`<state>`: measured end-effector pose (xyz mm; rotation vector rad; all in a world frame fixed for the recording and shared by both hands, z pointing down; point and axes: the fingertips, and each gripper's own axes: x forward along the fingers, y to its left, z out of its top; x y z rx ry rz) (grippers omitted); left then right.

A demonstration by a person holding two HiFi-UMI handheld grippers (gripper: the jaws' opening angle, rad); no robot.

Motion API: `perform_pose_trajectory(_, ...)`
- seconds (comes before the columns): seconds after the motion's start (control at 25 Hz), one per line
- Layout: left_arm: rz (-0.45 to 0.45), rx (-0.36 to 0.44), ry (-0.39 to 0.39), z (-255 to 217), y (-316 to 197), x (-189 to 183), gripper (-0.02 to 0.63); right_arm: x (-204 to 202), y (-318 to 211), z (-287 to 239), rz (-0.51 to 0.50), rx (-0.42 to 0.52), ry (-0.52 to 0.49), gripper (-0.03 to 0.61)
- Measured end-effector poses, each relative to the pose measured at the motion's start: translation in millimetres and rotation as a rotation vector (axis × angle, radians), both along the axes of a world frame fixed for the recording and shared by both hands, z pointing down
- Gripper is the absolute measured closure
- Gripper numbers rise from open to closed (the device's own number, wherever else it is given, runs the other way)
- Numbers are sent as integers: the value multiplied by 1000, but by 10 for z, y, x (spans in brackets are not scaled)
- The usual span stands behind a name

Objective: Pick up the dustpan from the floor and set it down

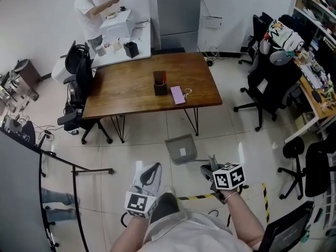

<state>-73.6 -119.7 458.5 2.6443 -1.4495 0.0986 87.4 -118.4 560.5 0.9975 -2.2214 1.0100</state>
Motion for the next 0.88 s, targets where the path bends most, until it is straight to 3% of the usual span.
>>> perform_pose_trajectory(0.4,-8,-18,33,36,1247,379,601,197,1172,107,-90,-38,30,572)
perform_pose_trajectory(0.6,46,50,43,-104,1541,422,601,201,1509,114,-84,-40,37,572)
perform_pose_trajectory(0.88,9,61,43,-210,1641,287,601,123,1730,127,-83,-33,43,572)
